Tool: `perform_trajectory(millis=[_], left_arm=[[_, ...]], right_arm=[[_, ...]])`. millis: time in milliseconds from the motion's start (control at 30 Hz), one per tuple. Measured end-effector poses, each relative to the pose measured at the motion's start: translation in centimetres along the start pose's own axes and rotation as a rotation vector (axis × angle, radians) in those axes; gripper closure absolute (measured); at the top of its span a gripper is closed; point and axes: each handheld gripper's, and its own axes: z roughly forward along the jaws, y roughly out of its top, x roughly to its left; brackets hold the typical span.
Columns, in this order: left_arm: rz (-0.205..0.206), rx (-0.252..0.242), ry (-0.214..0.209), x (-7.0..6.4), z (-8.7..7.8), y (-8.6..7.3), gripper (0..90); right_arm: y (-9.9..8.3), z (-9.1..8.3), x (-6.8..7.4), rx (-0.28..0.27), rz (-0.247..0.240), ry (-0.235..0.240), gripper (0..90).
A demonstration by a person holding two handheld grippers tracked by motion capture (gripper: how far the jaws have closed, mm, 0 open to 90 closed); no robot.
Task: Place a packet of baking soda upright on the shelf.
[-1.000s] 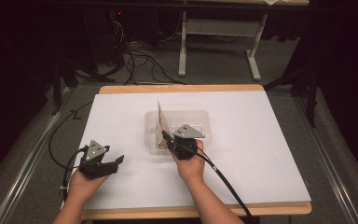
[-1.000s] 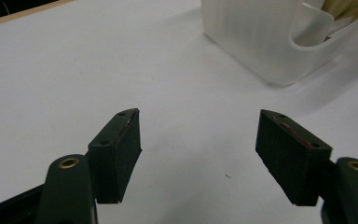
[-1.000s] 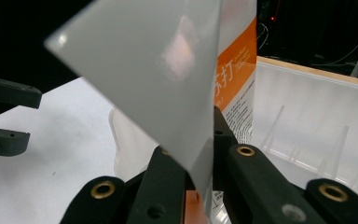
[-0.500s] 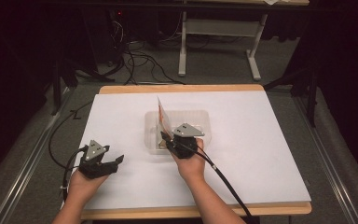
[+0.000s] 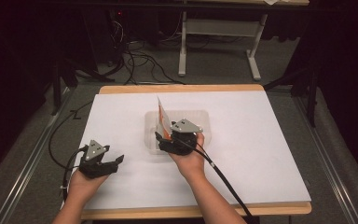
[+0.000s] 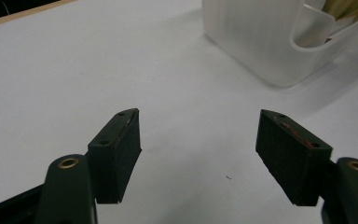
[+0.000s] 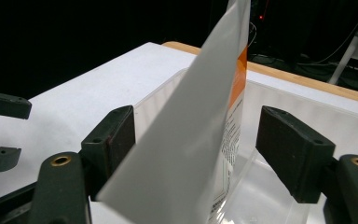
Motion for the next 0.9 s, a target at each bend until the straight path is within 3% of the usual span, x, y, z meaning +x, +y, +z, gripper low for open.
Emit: perform_trajectory(millis=[400, 733, 900], left_arm=[[0.004, 0.005, 0.001, 0.1, 0.0, -0.1, 31.0], [0.003, 0.001, 0.01, 0.1, -0.1, -0.1, 31.0], [-0.004, -0.001, 0.013, 0.1, -0.2, -0.2, 31.0]], right_arm=[[-0.6, -1.6, 0.1, 0.026, -0.011, 0.031, 25.9], [-1.8, -4.7, -0.3, 0.017, -0.008, 0.063, 26.0], [-2.4, -6.9, -1.1, 0.005, -0.009, 0.063, 26.5]])
